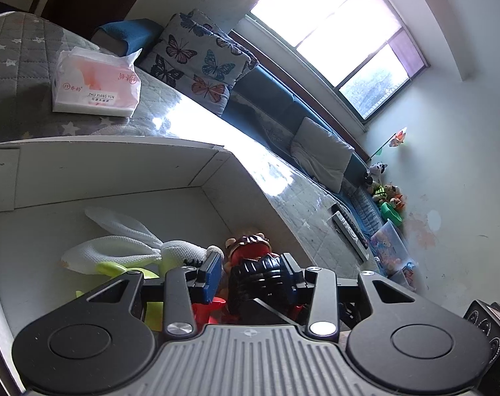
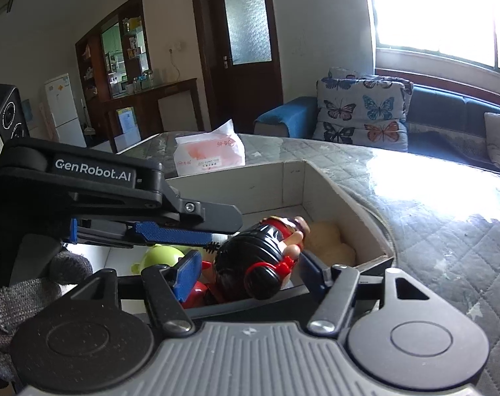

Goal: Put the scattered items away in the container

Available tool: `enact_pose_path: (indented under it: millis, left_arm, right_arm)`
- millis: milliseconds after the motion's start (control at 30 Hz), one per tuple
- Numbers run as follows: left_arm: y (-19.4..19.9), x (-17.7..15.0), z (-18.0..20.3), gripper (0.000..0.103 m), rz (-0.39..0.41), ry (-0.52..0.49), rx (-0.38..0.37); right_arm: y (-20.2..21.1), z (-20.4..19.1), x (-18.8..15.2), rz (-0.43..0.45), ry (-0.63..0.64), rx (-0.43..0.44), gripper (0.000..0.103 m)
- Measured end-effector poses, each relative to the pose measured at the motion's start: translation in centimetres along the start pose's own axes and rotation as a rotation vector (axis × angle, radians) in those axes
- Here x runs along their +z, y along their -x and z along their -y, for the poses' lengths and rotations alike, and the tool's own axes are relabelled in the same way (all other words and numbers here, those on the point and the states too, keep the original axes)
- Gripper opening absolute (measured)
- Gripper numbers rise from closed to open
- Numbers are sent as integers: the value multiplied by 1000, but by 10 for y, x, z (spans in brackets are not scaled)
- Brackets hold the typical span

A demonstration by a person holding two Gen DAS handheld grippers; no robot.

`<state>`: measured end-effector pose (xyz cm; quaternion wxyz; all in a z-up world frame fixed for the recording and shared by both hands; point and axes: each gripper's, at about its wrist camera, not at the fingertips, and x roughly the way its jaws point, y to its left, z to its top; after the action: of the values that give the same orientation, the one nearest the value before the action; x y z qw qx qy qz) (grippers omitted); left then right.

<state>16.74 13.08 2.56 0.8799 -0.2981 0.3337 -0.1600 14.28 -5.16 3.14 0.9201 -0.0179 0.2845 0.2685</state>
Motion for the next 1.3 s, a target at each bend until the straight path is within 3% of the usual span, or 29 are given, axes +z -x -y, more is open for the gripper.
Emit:
enact_pose_path:
  millis: [633,1167,1300]
  left_arm:
    - [36,-23,27,41,24,-59,37]
    - [76,-75,51,41,44,-146,182]
    - [80,-84,52,41,44,-155,225]
  right_arm:
    - [42,-3,-15,31,-14,14,69]
    - [80,-6,-47,8,-29,-34,97]
    - [88,-8,-54,6,-24,-43,98]
